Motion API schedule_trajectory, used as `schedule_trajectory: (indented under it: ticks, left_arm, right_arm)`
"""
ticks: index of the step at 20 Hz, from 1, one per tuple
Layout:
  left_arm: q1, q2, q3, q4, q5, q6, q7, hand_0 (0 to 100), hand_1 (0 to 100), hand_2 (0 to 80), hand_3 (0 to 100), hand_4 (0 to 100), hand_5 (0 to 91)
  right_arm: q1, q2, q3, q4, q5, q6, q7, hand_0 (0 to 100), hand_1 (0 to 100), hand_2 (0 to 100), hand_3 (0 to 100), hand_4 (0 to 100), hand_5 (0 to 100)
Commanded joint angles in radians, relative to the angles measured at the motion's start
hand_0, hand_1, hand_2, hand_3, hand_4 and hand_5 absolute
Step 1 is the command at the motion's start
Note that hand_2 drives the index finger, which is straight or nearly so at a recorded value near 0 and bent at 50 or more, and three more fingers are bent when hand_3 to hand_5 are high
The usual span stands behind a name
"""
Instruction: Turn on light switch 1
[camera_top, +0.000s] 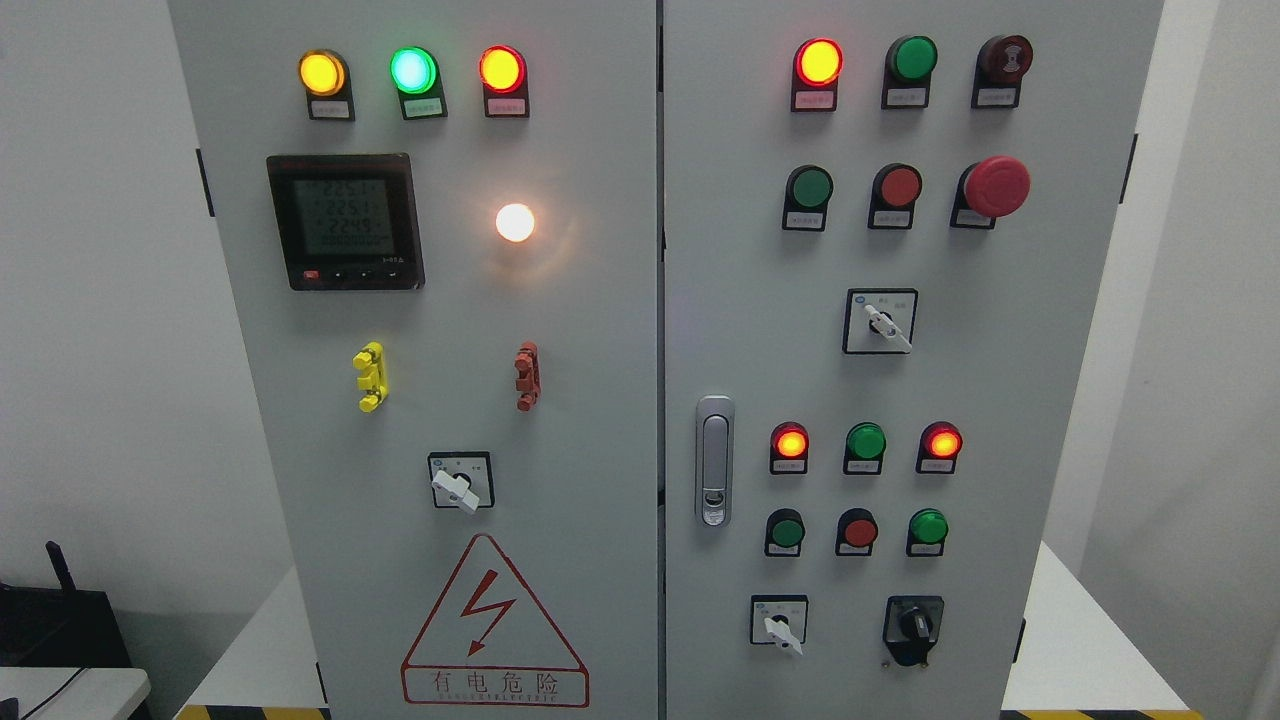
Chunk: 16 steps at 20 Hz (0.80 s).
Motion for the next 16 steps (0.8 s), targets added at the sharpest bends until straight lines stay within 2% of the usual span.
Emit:
schedule_trajectory:
  ticks: [1,16]
  left_arm:
    - [-0.018,-0.034,-0.115,0.096,0.002,0.001,0.003,38,6,0.0,0,0,0.0]
    - [-0.018,-0.051,-0.118,0.094,0.007,-0.001,0.003,39,5,0.0,0,0,0.0]
  right_arm:
    - [0.000,0.000,0.020,0.000,-0.026,0.000,0.001,12,39,0,0,0,0]
    - [0.000,0.000,0.020,0.000,-0.026,0.000,0.001,12,39,0,0,0,0]
